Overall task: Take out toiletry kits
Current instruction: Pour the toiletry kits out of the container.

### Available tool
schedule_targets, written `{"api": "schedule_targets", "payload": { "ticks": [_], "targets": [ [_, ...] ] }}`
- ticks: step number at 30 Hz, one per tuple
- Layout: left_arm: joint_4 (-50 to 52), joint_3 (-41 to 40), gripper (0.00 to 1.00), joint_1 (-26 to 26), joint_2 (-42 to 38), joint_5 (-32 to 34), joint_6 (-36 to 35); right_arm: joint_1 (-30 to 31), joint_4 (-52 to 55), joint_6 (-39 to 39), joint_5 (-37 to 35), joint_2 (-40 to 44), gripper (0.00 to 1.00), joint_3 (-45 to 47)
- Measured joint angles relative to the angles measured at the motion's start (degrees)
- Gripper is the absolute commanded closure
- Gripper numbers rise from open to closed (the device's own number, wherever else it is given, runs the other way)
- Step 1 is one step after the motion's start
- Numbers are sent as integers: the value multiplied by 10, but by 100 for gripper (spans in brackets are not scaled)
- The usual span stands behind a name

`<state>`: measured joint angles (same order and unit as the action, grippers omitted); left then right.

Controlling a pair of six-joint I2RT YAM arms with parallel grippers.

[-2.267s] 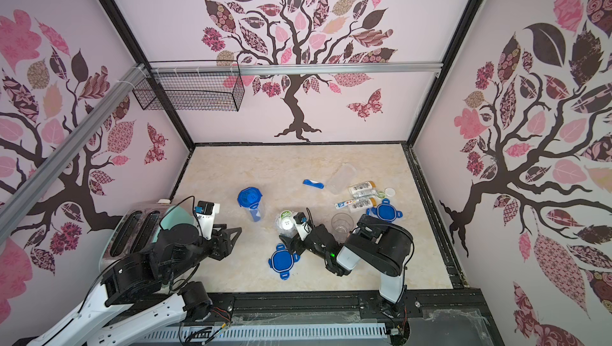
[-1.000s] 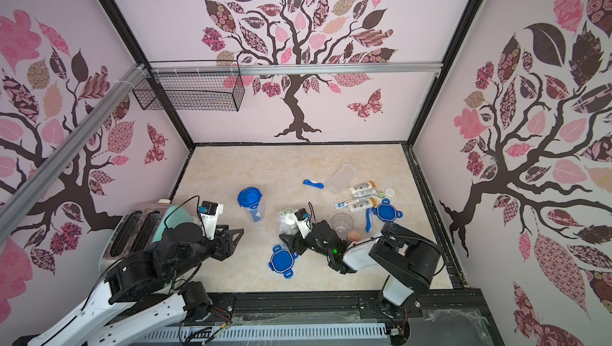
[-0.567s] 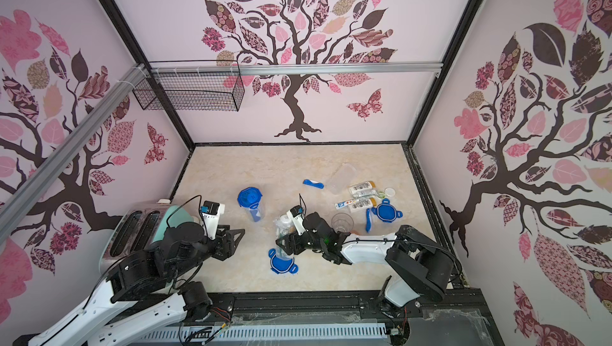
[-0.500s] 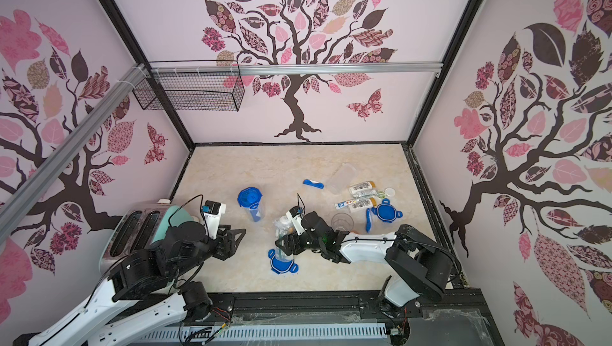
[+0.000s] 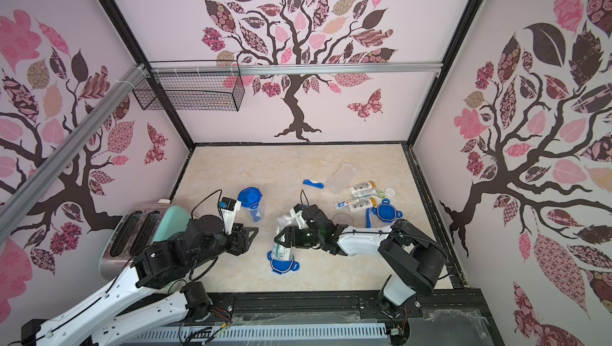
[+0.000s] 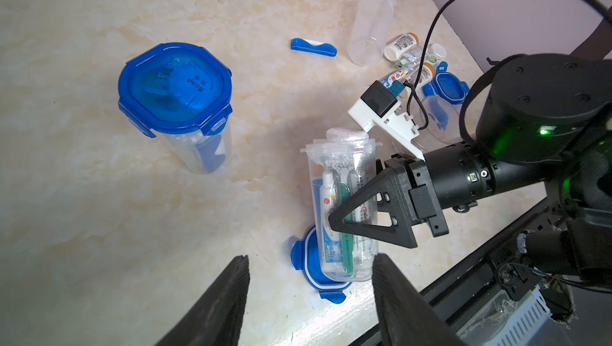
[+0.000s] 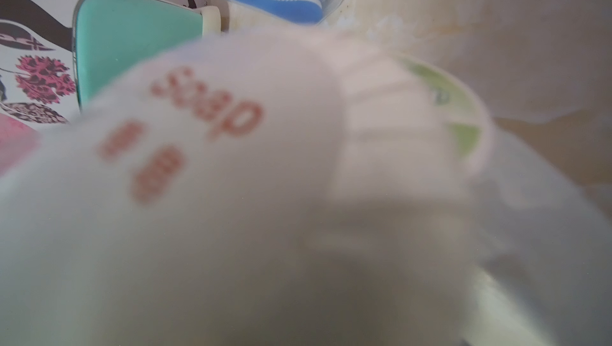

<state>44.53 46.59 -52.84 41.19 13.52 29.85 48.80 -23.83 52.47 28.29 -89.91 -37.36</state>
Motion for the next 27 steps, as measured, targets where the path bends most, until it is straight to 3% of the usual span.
{"api": "schedule_targets", "payload": {
  "ticks": [8,27],
  "targets": [
    [-66,-62,29,0,19,-24,9,-11,-39,83,40,-7,31,0],
    [-242,-228,13,-9,-30,-115,49,-24,-143,214,80,-41,30,8]
  ]
}}
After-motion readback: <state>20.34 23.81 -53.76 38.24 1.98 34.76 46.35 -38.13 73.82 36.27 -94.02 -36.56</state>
